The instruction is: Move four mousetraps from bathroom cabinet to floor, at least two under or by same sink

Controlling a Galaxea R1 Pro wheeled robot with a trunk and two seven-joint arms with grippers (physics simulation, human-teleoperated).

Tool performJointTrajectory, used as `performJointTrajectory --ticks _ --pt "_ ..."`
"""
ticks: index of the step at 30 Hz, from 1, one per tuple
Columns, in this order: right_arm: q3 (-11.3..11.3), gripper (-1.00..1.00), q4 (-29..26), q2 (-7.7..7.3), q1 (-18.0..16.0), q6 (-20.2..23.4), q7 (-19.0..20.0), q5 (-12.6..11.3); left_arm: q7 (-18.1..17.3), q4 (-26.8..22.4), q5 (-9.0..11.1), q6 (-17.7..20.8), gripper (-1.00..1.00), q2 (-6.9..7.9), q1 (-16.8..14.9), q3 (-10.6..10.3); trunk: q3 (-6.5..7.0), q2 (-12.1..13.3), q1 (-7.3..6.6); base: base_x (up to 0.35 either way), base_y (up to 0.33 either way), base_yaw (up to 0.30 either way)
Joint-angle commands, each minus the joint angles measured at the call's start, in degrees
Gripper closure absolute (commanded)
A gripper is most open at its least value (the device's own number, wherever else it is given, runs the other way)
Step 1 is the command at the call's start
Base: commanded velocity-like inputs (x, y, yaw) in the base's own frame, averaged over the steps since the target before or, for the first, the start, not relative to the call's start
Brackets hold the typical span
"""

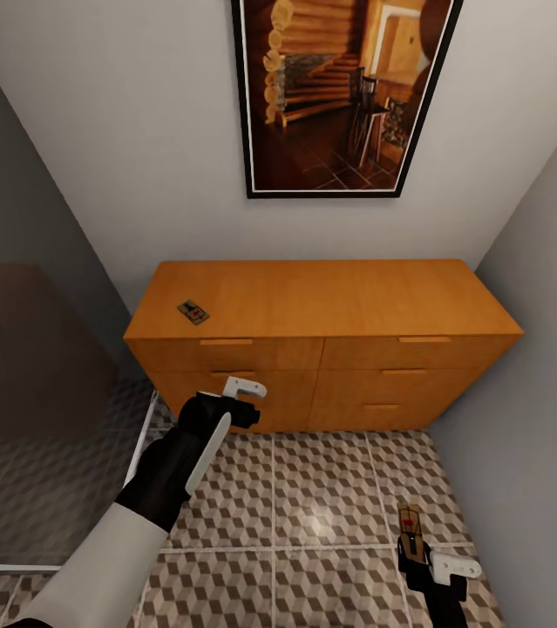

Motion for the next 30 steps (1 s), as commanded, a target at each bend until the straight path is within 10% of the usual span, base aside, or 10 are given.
performJointTrajectory --ticks 1,30 --pt "-0.3 1.0 0.1 0.07 0.0 -0.2 -0.1 0.2 0.6 -0.2 0.6 0.2 -1.0 -0.02 -0.1 0.0 -0.09 -0.1 0.03 0.0 0.0 0.0" --pt "-0.2 1.0 0.1 0.28 0.0 -0.1 0.0 0.2 0.9 -20.2 0.8 2.6 -1.0 -0.7 -1.3 6.2 -0.09 -0.1 0.03 0.0 0.0 0.0"
